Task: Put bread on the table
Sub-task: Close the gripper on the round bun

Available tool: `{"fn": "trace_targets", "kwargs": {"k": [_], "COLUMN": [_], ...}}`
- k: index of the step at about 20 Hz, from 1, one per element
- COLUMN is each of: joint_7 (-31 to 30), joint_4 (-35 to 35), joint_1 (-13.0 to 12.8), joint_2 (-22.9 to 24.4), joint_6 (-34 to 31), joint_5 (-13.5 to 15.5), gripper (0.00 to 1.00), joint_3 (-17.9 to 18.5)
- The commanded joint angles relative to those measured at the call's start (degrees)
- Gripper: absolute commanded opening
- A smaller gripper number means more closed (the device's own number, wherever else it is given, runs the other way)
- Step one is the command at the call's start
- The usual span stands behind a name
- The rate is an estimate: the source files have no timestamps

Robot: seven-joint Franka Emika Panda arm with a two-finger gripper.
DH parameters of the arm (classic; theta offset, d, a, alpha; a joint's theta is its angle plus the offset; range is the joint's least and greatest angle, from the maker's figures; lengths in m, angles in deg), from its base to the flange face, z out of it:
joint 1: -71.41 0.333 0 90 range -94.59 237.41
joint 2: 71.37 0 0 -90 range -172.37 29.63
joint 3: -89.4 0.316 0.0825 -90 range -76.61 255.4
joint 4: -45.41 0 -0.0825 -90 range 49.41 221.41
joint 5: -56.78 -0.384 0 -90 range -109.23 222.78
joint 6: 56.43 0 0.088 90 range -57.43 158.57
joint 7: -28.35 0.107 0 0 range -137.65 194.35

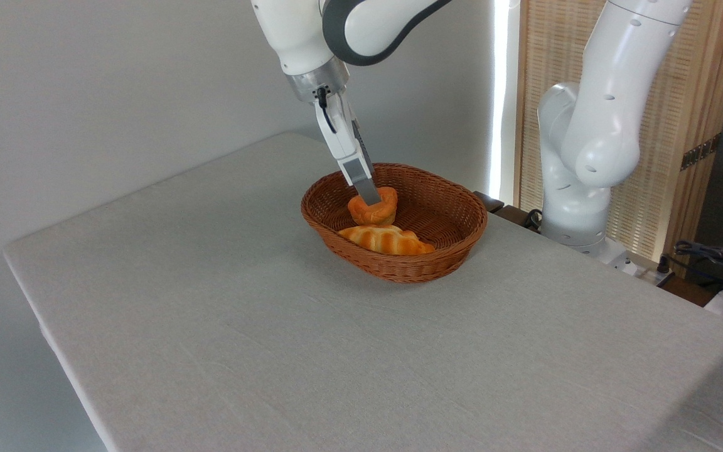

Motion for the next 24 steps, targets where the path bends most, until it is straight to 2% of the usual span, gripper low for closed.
{"fn": "trace_targets", "kwargs": {"k": [1, 4, 8, 12, 13, 16, 17, 24], "joint_7": [1.0, 1.0, 1.0, 0.9, 0.5, 0.5, 0.5, 0.6], "joint_4": [-0.2, -0.2, -0.2, -0.3, -0.3, -0.3, -0.3, -0.3], "joint_1": [-0.6, -0.6, -0.6, -0.6, -0.6, -0.6, -0.6, -0.5], "joint_2": [-2.4, -4.5, -6.2, -7.0, -7.4, -7.6, -7.6, -7.5], "joint_6": [-0.1, 1.0, 1.5, 2.2, 2.4, 2.4, 2.4, 2.3], "joint_5": [-0.8, -1.1, -3.6, -3.5, -3.5, -3.5, -3.6, -3.6], "gripper": [1.00, 1.00, 1.00, 1.00, 0.97, 0.64, 0.60, 0.59], "joint_3": [-2.0, -2.2, -3.7, -3.7, -3.7, -3.9, -4.2, -4.4]}}
